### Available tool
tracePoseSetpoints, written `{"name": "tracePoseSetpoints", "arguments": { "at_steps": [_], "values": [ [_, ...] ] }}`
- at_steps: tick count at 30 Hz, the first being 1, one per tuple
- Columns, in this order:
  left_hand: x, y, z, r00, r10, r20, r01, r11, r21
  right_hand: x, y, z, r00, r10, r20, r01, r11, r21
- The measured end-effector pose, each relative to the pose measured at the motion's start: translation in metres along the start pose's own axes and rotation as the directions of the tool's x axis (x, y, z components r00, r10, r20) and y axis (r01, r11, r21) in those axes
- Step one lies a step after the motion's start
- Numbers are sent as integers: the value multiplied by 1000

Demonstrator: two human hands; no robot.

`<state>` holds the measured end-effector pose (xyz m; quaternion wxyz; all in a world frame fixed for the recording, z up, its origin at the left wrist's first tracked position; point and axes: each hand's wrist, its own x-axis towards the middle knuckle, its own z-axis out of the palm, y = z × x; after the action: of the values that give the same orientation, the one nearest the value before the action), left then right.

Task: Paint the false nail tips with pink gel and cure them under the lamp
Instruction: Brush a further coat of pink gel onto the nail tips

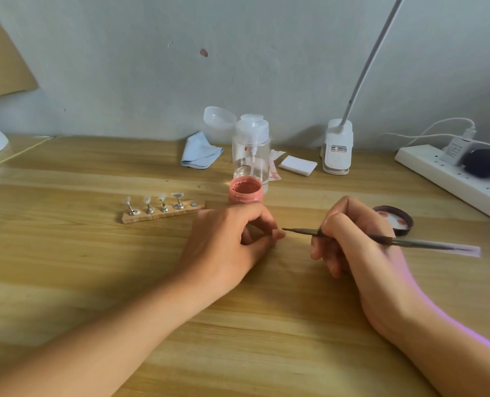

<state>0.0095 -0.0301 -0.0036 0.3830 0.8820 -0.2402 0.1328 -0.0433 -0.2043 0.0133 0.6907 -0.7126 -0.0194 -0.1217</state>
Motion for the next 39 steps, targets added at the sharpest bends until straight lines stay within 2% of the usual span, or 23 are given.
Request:
{"name": "tracePoseSetpoints", "arguments": {
  "at_steps": [9, 14, 19, 23, 26, 35, 39],
  "values": [
    [0, 0, 0, 998, 48, -35, -48, 999, 16, -1, 0, 1, 996, -11, 84, 14, 999, -36],
    [-1, 4, 0, 992, 114, -61, -110, 991, 70, -2, 0, 0, 998, -25, 55, 26, 1000, -6],
    [-2, 4, 0, 993, 104, -60, -100, 993, 66, 0, 0, 0, 995, -21, 100, 29, 996, -82],
    [-2, 4, 0, 992, 104, -69, -101, 993, 57, 0, 1, 0, 997, -35, 74, 37, 999, -27],
    [-2, 4, -1, 995, 92, -49, -89, 994, 61, 2, 1, 1, 993, -37, 109, 46, 996, -76],
    [-1, 5, -1, 994, 97, -54, -94, 994, 58, 1, 2, -1, 996, -36, 77, 39, 998, -41],
    [-1, 3, -1, 996, 84, -35, -82, 995, 58, 1, 0, -1, 994, -30, 107, 42, 993, -111]
  ]
}}
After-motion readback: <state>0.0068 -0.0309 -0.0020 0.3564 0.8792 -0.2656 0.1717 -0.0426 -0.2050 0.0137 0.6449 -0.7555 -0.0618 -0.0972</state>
